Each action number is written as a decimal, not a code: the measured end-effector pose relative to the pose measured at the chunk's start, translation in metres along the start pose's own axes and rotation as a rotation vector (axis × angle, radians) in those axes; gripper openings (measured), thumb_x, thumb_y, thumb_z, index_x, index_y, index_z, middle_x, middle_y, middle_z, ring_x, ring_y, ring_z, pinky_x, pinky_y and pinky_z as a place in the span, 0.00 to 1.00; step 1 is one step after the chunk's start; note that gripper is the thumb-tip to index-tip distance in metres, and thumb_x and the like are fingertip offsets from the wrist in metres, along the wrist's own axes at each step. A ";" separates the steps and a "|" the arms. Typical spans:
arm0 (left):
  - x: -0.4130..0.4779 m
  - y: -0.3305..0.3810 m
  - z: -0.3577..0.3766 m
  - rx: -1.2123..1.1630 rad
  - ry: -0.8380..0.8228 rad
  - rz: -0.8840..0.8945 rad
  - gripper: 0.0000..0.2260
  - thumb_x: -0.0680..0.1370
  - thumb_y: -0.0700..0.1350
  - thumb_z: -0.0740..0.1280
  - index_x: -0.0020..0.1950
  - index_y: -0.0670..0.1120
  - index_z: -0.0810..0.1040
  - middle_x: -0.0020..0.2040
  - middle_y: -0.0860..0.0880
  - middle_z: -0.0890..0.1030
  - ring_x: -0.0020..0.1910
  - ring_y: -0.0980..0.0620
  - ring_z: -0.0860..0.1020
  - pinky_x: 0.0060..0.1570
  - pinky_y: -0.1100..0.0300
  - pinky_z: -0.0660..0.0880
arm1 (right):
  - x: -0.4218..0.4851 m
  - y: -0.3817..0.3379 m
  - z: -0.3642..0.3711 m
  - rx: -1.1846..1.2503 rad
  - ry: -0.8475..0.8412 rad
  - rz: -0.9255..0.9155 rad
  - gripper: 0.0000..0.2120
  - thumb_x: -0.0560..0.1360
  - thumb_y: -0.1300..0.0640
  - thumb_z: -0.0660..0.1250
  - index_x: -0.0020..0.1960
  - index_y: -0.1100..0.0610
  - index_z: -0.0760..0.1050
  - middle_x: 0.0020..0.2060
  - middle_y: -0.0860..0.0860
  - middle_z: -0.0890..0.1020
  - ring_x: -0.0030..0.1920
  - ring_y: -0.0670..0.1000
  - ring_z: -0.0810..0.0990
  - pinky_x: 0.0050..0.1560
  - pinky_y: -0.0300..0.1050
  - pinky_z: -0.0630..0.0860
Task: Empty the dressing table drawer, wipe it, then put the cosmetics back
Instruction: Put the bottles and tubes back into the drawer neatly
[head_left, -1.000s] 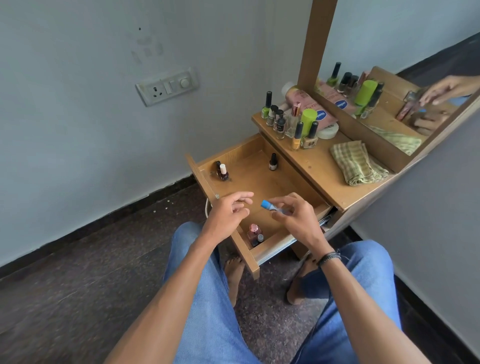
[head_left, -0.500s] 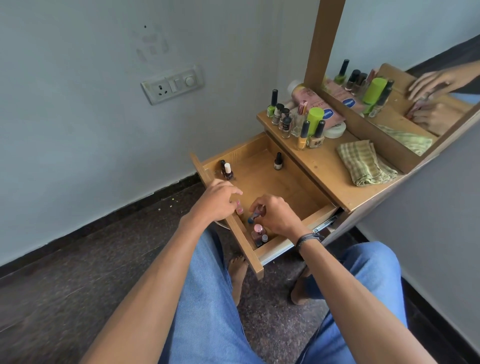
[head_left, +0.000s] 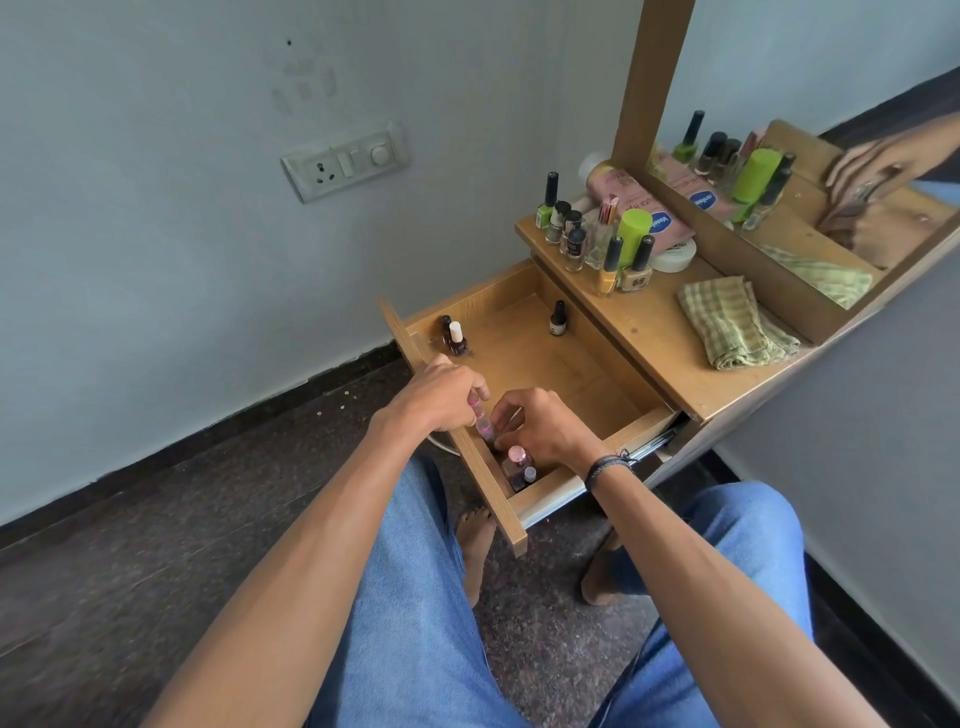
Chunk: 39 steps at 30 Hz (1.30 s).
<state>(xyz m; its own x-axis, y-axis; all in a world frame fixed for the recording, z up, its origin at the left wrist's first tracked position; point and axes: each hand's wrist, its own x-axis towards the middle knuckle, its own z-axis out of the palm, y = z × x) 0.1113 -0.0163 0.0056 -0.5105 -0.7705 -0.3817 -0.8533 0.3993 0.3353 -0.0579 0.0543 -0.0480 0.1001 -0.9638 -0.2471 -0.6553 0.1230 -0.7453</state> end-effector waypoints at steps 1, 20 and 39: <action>0.000 -0.001 0.001 -0.005 0.003 -0.005 0.19 0.76 0.42 0.74 0.65 0.55 0.80 0.55 0.53 0.80 0.69 0.53 0.65 0.63 0.52 0.69 | 0.000 0.001 0.000 0.008 0.005 0.002 0.11 0.69 0.64 0.79 0.47 0.53 0.82 0.42 0.46 0.85 0.42 0.42 0.85 0.43 0.37 0.82; 0.004 -0.005 0.001 0.002 -0.022 -0.046 0.20 0.75 0.40 0.73 0.64 0.56 0.80 0.62 0.48 0.77 0.66 0.50 0.72 0.63 0.49 0.72 | 0.003 0.002 0.007 -0.100 0.031 -0.071 0.13 0.74 0.62 0.76 0.57 0.54 0.81 0.44 0.46 0.84 0.41 0.39 0.80 0.43 0.33 0.75; 0.005 0.000 -0.007 -0.028 -0.052 -0.080 0.26 0.77 0.37 0.67 0.71 0.59 0.73 0.68 0.47 0.72 0.64 0.49 0.75 0.64 0.48 0.73 | -0.002 0.003 0.003 0.028 0.144 -0.028 0.15 0.73 0.61 0.75 0.59 0.52 0.82 0.46 0.44 0.86 0.46 0.45 0.84 0.52 0.48 0.83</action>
<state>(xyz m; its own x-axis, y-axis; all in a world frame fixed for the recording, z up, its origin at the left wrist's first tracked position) 0.1090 -0.0235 0.0092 -0.4467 -0.7720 -0.4521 -0.8884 0.3230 0.3262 -0.0579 0.0578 -0.0520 0.0088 -0.9907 -0.1360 -0.6324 0.0999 -0.7682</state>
